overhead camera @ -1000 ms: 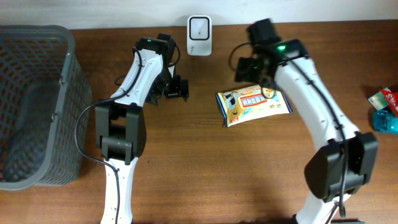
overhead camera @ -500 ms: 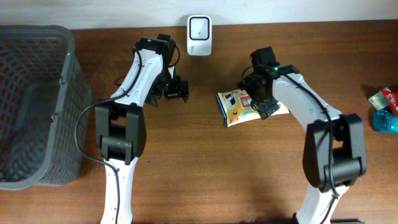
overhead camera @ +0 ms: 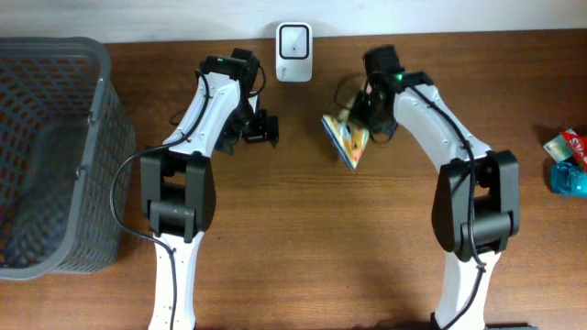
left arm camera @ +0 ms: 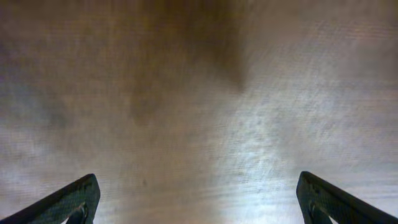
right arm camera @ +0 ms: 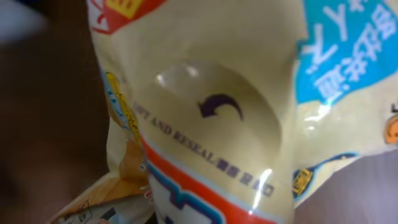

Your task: Scan the item barcode

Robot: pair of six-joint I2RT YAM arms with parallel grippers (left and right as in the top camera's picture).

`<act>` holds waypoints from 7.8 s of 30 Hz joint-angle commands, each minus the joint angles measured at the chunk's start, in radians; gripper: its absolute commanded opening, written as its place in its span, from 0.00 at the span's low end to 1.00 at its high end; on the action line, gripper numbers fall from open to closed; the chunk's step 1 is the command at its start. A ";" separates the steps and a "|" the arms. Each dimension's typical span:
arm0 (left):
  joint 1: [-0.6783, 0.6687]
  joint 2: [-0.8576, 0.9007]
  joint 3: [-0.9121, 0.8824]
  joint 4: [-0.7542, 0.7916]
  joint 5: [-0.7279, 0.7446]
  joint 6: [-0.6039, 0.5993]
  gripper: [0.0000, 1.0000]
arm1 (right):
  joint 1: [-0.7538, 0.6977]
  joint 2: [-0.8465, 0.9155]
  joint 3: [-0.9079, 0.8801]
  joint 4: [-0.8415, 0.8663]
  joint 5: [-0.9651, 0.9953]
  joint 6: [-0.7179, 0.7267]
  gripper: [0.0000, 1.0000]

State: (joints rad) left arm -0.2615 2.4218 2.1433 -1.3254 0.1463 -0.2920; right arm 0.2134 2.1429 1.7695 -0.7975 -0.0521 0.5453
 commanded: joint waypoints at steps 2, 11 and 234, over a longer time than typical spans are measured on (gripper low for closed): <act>0.002 0.004 -0.003 0.008 0.007 0.002 0.99 | 0.041 -0.010 0.050 0.160 -0.026 -0.209 0.04; 0.002 0.004 -0.004 0.008 0.007 0.002 0.99 | 0.143 0.011 0.048 0.581 -0.076 -0.557 0.04; -0.014 -1.188 -1.320 0.859 -0.181 0.055 0.99 | -0.187 -2.140 -1.764 0.718 0.087 -0.564 0.98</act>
State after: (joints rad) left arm -0.2764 1.3777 0.9733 -0.5236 -0.0200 -0.2531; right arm 0.0196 0.0101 0.0128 -0.0746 0.0296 -0.0120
